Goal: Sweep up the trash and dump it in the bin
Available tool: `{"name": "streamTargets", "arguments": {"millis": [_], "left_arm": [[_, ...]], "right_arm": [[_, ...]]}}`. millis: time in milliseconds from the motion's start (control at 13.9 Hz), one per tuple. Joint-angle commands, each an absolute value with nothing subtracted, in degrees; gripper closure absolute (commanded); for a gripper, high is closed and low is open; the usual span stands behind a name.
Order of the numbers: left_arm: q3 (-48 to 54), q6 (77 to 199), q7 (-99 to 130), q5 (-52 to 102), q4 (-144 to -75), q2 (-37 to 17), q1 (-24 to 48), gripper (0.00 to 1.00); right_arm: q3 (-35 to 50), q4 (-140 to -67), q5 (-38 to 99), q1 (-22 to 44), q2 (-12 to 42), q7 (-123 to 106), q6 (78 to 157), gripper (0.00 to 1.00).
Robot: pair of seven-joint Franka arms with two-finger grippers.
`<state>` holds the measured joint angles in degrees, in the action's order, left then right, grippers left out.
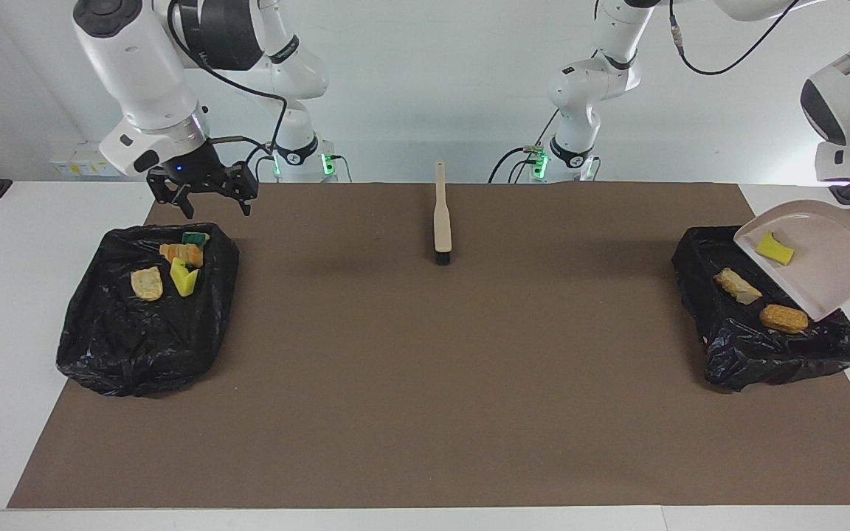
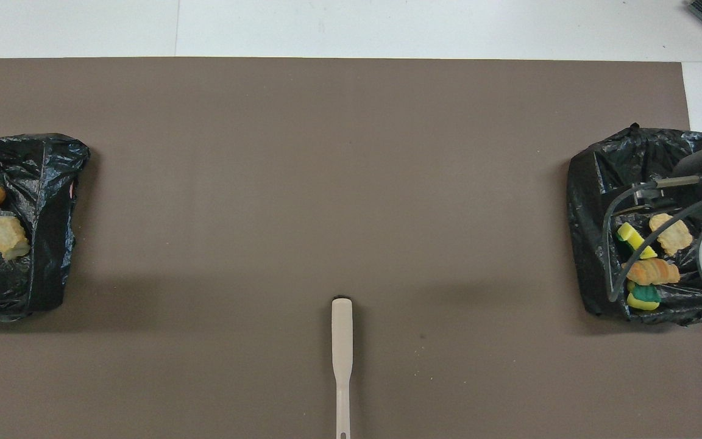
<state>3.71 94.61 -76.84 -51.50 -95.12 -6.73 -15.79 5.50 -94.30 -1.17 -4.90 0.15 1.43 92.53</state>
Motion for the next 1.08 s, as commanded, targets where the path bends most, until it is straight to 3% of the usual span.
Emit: {"name": "streamTargets", "arguments": {"millis": [0,287,1005], "left_arm": [[2.9,90.02,-78.57,-53.17,-92.99,-7.29,-12.75,1.0],[2.9,86.57,-78.75,-56.16,-89.3,-7.65,-10.81,1.0],[2.9,84.73,-66.19,-58.36,-90.96,-8.44,-8.0,1.0]], "right_arm": [[6.15,-93.52,-1.23,-6.67,0.26,6.41,93.34,0.0],[5.63,-93.34,-0.53,-7.82,-0.61,3.61,93.25,0.0],[5.89,-95.45,1.67,-7.56,-3.87,4.57,92.55,0.0]]}}
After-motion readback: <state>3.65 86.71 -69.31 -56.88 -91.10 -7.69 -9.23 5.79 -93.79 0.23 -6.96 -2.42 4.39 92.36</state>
